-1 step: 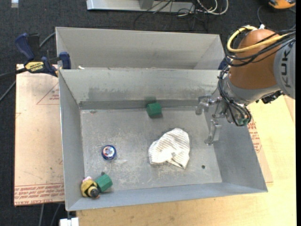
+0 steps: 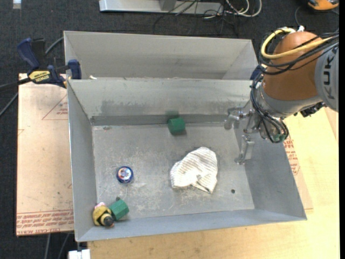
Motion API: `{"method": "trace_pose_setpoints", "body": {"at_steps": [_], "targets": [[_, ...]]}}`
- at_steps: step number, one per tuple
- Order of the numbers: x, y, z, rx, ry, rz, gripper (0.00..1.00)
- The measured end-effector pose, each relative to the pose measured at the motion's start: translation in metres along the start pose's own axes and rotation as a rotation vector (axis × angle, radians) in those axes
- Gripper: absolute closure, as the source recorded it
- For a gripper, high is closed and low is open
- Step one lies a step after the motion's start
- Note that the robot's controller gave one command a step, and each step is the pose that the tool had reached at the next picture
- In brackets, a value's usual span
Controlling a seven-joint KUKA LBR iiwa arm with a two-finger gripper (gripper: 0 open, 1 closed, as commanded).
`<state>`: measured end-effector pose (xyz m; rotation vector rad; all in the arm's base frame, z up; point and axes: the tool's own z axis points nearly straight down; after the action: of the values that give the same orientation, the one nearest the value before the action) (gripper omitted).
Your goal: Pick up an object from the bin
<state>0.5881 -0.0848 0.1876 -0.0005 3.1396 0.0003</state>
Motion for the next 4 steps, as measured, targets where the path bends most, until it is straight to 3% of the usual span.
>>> {"method": "trace_pose_setpoints", "body": {"at_steps": [1, 2, 3, 4], "targets": [[0.028, 0.037, 0.070, -0.001, 0.000, -0.047, 0.00], [0.006, 0.087, 0.119, -0.002, -0.004, -0.014, 0.00], [0.051, 0.080, 0.116, -0.001, -0.007, -0.106, 1.00], [0.051, 0.080, 0.116, -0.001, -0.007, -0.107, 1.00]]}}
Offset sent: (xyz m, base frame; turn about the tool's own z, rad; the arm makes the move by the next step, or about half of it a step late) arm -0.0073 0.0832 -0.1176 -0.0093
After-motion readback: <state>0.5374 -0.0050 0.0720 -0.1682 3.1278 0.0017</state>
